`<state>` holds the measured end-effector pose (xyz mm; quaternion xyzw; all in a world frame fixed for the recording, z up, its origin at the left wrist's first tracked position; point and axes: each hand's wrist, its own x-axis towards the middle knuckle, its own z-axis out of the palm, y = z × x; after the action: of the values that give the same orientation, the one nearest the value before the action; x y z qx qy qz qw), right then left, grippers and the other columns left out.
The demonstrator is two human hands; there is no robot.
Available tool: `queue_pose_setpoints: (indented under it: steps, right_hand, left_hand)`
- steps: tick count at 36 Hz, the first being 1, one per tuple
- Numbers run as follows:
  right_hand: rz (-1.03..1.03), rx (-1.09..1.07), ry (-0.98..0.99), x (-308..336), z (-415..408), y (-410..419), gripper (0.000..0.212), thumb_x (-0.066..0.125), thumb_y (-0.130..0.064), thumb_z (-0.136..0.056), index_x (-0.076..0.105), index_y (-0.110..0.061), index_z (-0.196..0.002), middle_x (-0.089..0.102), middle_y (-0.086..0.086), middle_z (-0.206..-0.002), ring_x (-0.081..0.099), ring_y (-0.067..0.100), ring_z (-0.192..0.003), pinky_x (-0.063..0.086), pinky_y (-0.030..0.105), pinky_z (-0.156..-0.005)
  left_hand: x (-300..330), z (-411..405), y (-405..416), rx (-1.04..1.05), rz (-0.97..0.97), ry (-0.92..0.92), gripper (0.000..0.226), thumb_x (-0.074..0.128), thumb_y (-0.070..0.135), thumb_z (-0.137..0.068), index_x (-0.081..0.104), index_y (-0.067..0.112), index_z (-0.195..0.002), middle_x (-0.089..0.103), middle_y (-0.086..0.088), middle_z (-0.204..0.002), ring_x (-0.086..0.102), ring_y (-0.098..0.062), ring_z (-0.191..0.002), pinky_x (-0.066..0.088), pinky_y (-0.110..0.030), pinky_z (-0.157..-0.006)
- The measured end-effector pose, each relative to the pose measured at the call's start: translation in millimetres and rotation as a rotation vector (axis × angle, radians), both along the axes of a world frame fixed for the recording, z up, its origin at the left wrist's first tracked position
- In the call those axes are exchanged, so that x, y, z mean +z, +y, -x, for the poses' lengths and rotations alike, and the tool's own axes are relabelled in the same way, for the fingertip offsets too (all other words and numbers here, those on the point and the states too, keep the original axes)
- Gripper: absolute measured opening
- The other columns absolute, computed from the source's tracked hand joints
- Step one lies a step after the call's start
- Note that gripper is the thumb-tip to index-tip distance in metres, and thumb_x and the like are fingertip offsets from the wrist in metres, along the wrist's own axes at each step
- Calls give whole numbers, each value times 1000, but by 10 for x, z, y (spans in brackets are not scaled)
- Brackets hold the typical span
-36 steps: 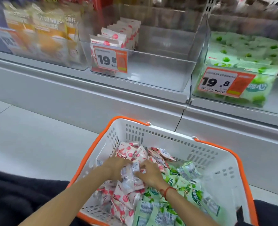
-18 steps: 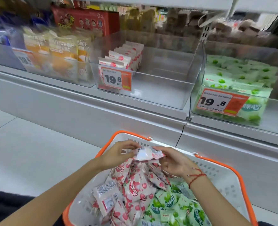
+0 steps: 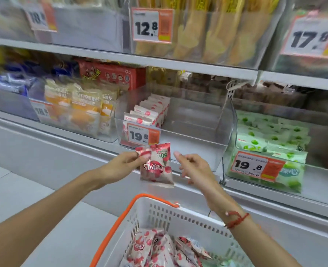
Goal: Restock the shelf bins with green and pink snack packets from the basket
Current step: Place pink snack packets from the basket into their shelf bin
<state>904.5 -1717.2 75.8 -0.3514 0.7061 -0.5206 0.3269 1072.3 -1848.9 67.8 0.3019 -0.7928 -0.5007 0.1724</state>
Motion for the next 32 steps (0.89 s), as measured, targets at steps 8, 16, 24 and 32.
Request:
queue_pose_setpoints:
  steps: [8, 16, 24, 32]
  right_hand:
    - [166, 229, 252, 603, -66, -489, 13, 55, -27, -95, 66, -25, -87, 69, -6, -77, 60, -3, -61, 50, 15, -60]
    - [320, 139, 329, 1001, -12, -1025, 13, 54, -32, -95, 65, -28, -88, 73, 1, -92, 70, 15, -82, 59, 29, -72]
    - [294, 101, -80, 1084, -71, -1317, 35, 69, -32, -85, 61, -18, -116, 71, 1, -106, 68, 10, -86, 54, 19, -62]
    - [175, 161, 518, 1130, 43, -1554, 14, 79, -25, -75, 71, -19, -86, 73, -1, -84, 68, 9, -74, 55, 24, -65]
  left_hand:
    - [449, 110, -336, 93, 155, 174, 65, 43, 55, -89, 52, -4, -64, 49, 0, -55, 49, -9, -59, 44, -12, -60]
    - [989, 228, -784, 296, 146, 408, 15, 67, 29, -87, 64, 21, -99, 71, 3, -93, 68, -12, -83, 56, -26, -72]
    - [1073, 346, -747, 349, -253, 613, 4, 64, 15, -90, 64, 11, -88, 74, -5, -80, 72, -12, -75, 58, -20, -71]
    - [1088, 120, -972, 590, 385, 107, 46, 74, 26, -80, 50, 20, -120, 52, 10, -113, 52, -12, -106, 43, -32, -91]
